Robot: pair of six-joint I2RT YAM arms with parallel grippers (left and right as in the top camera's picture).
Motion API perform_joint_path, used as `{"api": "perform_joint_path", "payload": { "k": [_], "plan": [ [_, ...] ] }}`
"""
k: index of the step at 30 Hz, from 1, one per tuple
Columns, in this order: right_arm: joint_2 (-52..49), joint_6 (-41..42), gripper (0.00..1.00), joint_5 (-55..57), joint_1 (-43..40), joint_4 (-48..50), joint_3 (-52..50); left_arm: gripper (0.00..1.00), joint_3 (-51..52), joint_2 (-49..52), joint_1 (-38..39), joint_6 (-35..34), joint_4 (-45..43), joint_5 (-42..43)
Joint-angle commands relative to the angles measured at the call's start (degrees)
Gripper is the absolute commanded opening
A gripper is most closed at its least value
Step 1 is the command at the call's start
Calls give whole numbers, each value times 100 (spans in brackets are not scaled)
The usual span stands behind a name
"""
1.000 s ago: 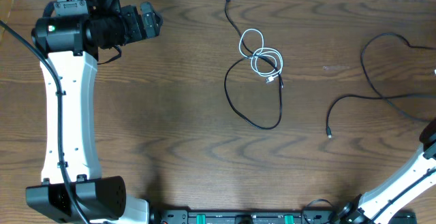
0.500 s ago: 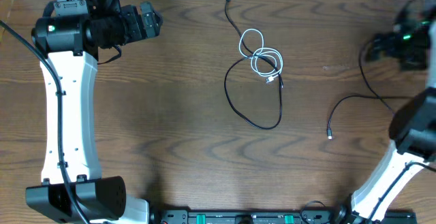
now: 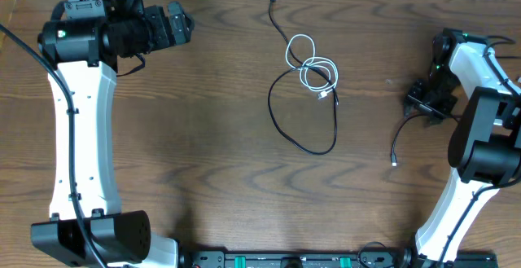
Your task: Untangle cables
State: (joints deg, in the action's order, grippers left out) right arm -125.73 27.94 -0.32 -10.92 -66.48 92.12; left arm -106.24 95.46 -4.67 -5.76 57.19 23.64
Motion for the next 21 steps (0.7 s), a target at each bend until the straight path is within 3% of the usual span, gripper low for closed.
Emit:
{"api": "perform_joint_path", "payload": {
  "k": [1,2,7,11,16,18,19,20,21],
  "plan": [
    [61,118,9,129,-17,317,-46,99,-83,2,7,76,11,-35],
    [61,118,1,133,-39,369,7,99,-83,2,7,76,11,-35],
    [321,-195,1,177,-629,310,1823,99,-83,2,7,76,15,-35],
    [348,-420,1,579,-1335,922,3115,99,-83,2,7,76,11,-35],
    [251,-304,1,2761,-1974,1742,3117,99,-83,2,9,76,15,-35],
    [118,-173,1,3130,-2177,1808,3117,99,-81,2,9,76,15,-33],
    [0,-164,15,3067,-2293,1862,3117,99,-83,2,9,76,31,-33],
    [-190,-195,99,2885,-2374,1886,3117,99,-81,2,9,76,55,-33],
    [-275,-291,99,2841,-2378,1862,3117,99,-81,2,9,76,57,-33]
  ]
}}
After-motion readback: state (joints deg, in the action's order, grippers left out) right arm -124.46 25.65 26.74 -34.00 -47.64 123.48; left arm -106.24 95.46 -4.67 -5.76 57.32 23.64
